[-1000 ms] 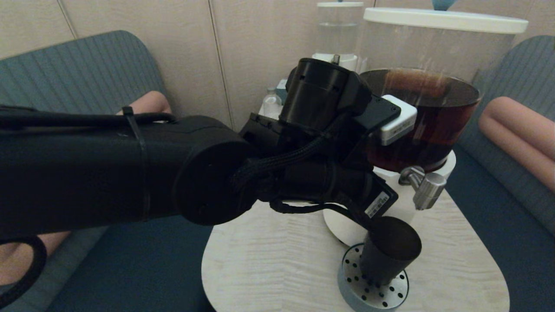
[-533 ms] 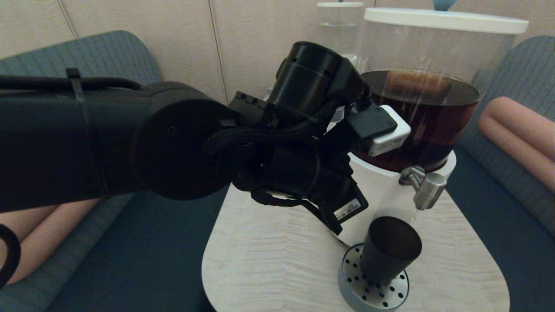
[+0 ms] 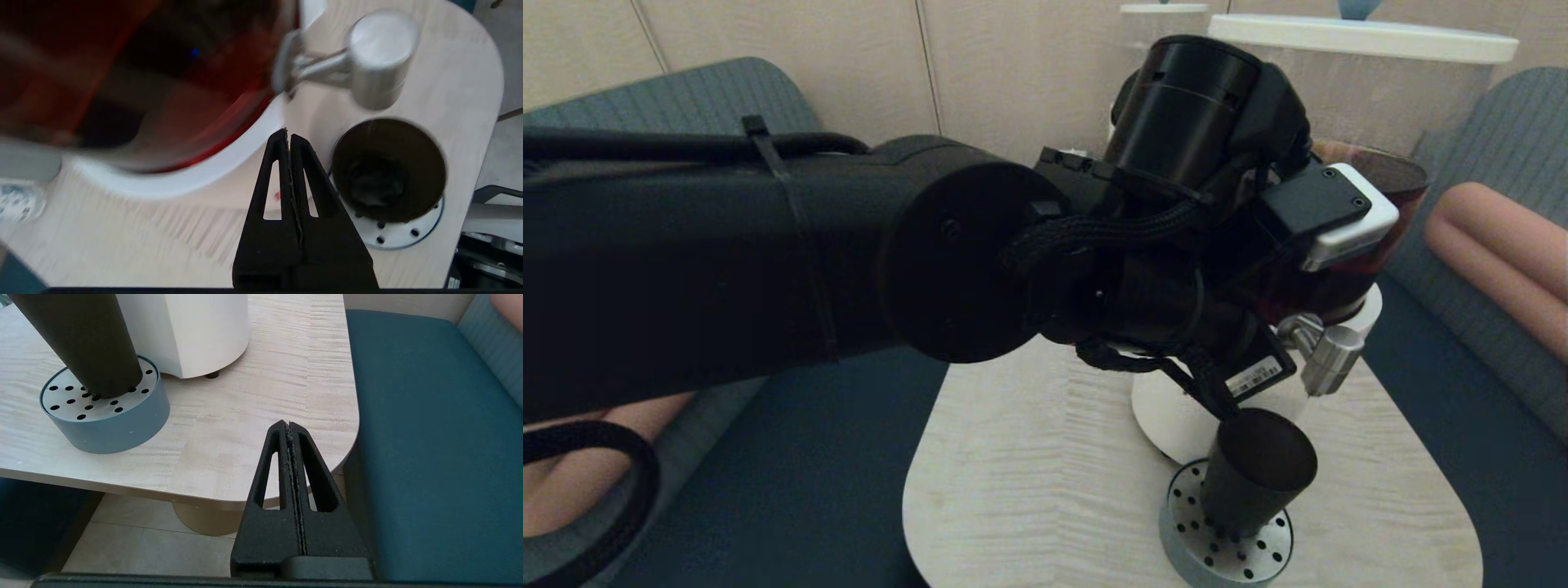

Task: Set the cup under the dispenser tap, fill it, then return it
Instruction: Turn off the faucet

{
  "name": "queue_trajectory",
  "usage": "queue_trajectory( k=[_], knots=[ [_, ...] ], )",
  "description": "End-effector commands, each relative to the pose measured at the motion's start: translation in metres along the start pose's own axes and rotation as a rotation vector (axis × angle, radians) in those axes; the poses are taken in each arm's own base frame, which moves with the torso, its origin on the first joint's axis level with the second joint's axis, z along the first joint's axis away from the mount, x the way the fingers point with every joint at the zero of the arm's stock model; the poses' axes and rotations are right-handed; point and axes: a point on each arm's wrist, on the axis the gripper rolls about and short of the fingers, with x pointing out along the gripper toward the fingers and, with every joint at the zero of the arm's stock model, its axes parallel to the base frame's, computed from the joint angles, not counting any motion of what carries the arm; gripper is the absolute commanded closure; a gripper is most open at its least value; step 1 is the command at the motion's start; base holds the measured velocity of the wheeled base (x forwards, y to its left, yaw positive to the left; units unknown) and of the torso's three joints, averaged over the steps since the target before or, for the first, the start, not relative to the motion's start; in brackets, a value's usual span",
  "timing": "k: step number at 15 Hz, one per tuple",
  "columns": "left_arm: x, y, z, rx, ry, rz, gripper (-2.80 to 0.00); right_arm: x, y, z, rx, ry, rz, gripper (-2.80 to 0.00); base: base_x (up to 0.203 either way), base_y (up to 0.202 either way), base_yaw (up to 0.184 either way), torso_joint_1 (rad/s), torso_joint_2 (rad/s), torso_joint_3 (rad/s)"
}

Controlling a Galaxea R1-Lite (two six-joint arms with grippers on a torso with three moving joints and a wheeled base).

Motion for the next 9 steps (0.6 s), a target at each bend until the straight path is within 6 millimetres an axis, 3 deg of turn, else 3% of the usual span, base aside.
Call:
queue_trajectory(
  k=[1, 9],
  knots=[
    [0.0134, -0.0066, 0.0006, 0.009, 0.002, -0.016, 0.00, 0.0000, 0.0000, -0.0001, 0.000, 0.001, 0.001, 0.00, 0.000, 0.000, 0.000, 0.000, 0.00, 0.000],
    [0.0179, -0.0089, 0.0010, 0.011, -0.006, -0.015, 0.00, 0.0000, 0.0000, -0.0001, 0.000, 0.001, 0.001, 0.00, 0.000, 0.000, 0.000, 0.000, 0.00, 0.000]
  ],
)
